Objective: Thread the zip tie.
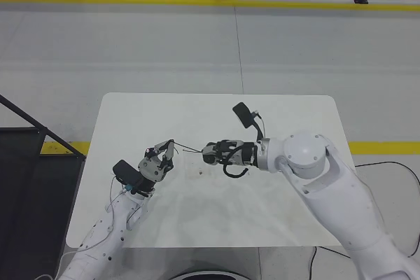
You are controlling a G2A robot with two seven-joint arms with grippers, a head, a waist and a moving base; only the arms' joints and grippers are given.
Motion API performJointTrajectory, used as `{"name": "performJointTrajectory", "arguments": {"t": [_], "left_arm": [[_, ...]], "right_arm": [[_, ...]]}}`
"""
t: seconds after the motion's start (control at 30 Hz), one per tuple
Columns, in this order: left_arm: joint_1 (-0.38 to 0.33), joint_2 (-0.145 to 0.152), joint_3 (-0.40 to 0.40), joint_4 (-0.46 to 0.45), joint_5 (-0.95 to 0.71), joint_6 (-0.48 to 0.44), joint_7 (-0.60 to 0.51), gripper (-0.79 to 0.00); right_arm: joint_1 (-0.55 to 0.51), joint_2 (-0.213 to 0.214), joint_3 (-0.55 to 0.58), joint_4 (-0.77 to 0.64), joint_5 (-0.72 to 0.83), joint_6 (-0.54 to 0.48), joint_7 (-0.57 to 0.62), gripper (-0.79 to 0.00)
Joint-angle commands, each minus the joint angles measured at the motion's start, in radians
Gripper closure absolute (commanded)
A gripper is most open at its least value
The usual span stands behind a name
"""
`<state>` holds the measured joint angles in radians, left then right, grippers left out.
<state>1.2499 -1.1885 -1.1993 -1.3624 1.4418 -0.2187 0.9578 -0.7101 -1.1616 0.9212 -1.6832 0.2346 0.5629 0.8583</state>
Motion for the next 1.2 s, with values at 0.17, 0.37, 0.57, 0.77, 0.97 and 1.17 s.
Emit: {"name": "performJointTrajectory", "arguments": {"t": [0.17,0.37,0.57,0.77,0.97,1.17], "left_arm": [[0.000,0.000,0.000,0.000,0.000,0.000,0.000,0.000],[0.000,0.000,0.000,0.000,0.000,0.000,0.000,0.000],[0.000,0.000,0.000,0.000,0.000,0.000,0.000,0.000],[0.000,0.000,0.000,0.000,0.000,0.000,0.000,0.000],[0.000,0.000,0.000,0.000,0.000,0.000,0.000,0.000],[0.000,0.000,0.000,0.000,0.000,0.000,0.000,0.000]], "right_arm": [[0.009,-0.003,-0.007,0.007,0.001,0.001,-0.003,0.000],[0.006,-0.004,-0.007,0.013,0.003,-0.008,-0.004,0.000],[-0.003,-0.002,0.003,0.012,0.001,-0.021,0.000,0.000],[-0.014,0.002,0.014,0.006,-0.003,-0.025,0.008,0.000],[-0.021,0.005,0.020,-0.001,-0.006,-0.025,0.012,0.000],[-0.024,0.005,0.019,-0.006,-0.013,-0.021,0.012,0.000]]}}
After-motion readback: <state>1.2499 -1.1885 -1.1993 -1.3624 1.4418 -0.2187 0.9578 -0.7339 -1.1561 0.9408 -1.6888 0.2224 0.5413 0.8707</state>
